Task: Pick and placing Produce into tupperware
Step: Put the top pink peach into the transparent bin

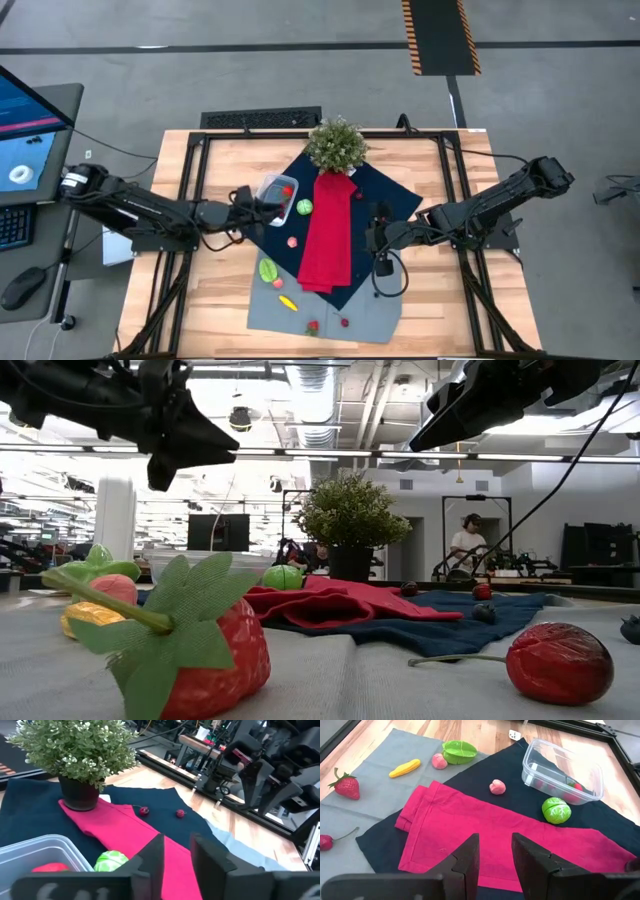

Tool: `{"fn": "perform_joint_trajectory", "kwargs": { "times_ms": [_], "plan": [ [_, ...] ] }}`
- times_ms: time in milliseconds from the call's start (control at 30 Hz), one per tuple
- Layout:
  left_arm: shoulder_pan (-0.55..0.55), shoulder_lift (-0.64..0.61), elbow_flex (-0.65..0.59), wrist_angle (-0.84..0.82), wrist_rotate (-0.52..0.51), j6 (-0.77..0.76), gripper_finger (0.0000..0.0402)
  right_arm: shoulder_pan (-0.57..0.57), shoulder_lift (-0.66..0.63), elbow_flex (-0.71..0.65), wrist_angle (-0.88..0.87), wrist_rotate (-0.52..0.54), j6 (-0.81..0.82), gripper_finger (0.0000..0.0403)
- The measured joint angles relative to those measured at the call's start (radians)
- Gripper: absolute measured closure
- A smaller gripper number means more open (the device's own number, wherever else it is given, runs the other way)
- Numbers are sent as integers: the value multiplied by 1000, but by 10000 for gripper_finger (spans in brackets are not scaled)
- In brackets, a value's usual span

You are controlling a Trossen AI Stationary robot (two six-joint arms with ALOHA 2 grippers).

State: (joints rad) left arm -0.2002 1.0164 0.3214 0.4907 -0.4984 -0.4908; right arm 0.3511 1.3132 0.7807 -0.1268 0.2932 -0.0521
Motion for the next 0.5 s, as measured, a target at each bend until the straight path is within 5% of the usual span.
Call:
{"fn": "perform_joint_trajectory", "kwargs": {
  "times_ms": [300, 500],
  "plan": [
    [-46, 0, 0, -2, -29, -76, 196, 0, 0, 0, 0, 0, 0, 265],
    [-112, 74, 8, 82, -44, -78, 178, 0, 0, 0, -1, 0, 0, 265]
  ]
}}
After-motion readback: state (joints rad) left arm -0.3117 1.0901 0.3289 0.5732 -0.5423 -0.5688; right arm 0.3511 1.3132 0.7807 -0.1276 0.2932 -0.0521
